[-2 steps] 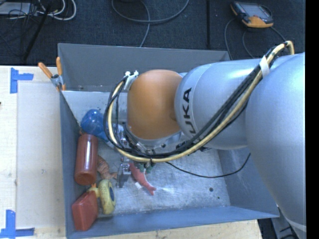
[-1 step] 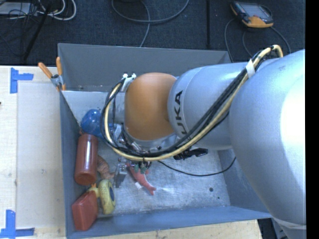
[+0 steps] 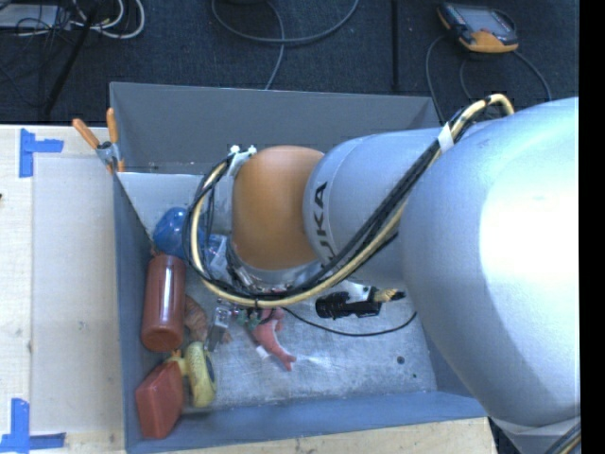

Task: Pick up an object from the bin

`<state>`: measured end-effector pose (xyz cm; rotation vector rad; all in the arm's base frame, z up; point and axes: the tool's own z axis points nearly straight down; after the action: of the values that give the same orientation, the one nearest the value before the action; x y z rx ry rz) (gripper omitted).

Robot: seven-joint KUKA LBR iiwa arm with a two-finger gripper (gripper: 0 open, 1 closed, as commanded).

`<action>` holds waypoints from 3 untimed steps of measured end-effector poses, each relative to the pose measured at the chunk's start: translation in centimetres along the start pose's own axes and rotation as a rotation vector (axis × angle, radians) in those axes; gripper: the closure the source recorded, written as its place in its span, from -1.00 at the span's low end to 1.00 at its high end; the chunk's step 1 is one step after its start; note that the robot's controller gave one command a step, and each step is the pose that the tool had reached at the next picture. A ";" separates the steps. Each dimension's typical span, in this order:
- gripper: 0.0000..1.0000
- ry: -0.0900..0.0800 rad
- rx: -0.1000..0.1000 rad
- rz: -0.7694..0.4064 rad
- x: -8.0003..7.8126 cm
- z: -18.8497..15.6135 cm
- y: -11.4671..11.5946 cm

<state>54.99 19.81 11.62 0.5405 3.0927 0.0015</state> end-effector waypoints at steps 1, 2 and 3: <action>-1.00 -0.008 0.007 -0.063 0.0 3.7 0.2; 1.00 0.002 -0.007 0.176 0.8 4.6 0.4; 1.00 0.002 -0.006 0.209 0.9 4.5 0.2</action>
Offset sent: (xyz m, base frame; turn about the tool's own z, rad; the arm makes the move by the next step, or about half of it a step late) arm -0.0094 0.0010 -0.0462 0.2172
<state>54.24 20.34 7.16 0.8604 3.0206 0.0120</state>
